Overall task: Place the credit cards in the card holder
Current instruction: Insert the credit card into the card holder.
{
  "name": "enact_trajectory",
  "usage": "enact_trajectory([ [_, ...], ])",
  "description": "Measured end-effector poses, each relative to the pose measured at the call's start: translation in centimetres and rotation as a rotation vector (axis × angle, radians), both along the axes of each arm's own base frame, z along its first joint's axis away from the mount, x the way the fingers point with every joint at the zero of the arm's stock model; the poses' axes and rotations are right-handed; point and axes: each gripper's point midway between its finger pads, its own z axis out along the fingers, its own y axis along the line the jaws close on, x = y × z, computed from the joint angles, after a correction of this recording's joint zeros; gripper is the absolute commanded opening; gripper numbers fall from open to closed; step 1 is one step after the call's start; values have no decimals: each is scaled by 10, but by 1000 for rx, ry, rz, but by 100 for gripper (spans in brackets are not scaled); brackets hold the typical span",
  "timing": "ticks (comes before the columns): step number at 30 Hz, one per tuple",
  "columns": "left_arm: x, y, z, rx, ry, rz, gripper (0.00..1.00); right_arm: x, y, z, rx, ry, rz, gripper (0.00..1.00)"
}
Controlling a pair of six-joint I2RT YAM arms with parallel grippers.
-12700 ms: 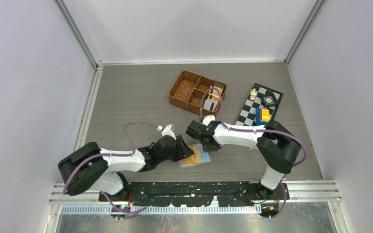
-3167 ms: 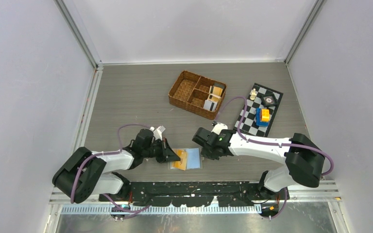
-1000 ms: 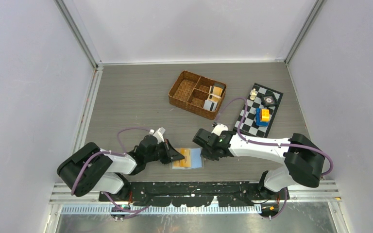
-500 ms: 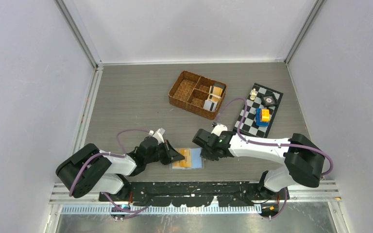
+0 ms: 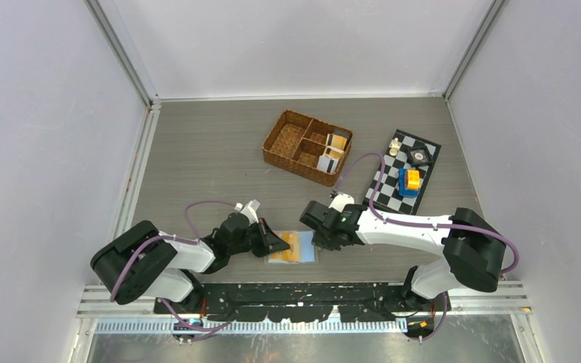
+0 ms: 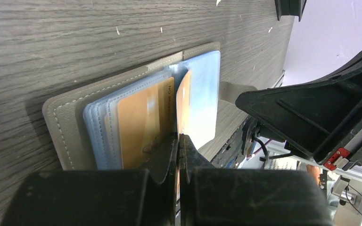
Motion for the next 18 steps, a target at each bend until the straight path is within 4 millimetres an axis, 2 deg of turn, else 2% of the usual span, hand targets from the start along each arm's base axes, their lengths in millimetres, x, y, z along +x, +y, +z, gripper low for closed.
enact_trajectory([
  [18, 0, -8, -2, -5, -2, 2, 0, 0, 1, 2, 6, -3, 2, 0],
])
